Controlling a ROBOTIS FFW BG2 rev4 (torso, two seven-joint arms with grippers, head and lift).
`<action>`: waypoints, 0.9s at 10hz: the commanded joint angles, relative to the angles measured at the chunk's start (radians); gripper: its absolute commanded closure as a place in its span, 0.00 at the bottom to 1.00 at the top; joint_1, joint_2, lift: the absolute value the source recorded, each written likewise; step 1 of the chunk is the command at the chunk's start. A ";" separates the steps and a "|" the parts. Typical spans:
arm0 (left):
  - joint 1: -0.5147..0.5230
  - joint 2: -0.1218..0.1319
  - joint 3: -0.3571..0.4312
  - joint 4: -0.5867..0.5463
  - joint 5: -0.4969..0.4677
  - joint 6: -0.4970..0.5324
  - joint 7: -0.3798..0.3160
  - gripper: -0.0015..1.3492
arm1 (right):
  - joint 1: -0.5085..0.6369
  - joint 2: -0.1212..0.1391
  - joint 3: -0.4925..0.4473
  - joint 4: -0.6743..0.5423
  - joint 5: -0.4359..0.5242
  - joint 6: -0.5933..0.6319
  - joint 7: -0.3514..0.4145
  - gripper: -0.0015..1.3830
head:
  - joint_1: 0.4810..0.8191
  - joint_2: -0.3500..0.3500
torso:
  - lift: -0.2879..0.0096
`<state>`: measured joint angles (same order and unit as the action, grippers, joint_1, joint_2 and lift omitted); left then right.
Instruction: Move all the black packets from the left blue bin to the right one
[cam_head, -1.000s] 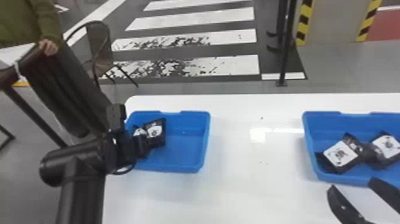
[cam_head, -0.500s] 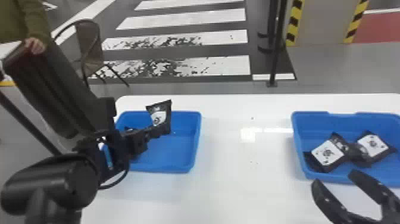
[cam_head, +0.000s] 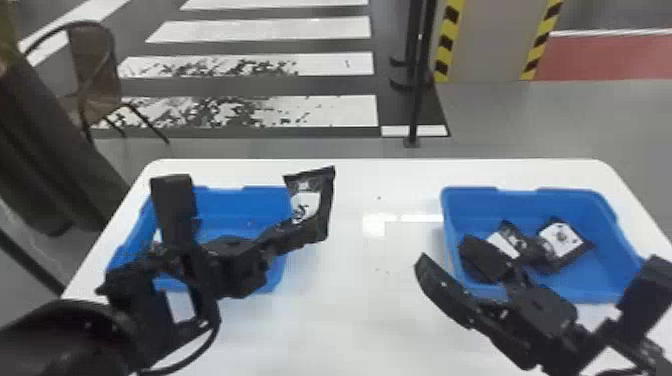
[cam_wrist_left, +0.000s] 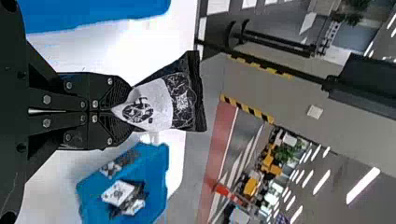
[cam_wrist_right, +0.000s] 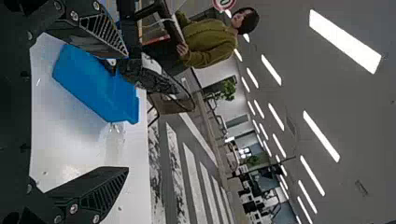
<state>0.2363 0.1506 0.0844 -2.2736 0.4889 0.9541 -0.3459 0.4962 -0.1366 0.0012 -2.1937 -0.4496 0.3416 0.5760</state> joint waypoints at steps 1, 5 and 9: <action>0.016 0.004 -0.056 -0.022 0.038 -0.007 -0.002 0.90 | -0.081 -0.008 0.029 0.042 -0.063 0.041 0.002 0.12 | 0.63 0.56 | 0.50; 0.014 0.026 -0.198 -0.037 0.127 -0.014 -0.008 0.90 | -0.256 -0.040 0.063 0.158 -0.147 0.090 -0.004 0.13 | 0.63 0.44 | 0.50; 0.012 0.029 -0.218 -0.037 0.143 -0.009 -0.008 0.90 | -0.270 -0.046 0.093 0.177 -0.214 0.093 -0.008 0.91 | 0.63 0.40 | 0.50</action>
<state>0.2475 0.1799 -0.1350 -2.3107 0.6317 0.9448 -0.3544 0.2213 -0.1834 0.0926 -2.0187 -0.6629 0.4400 0.5675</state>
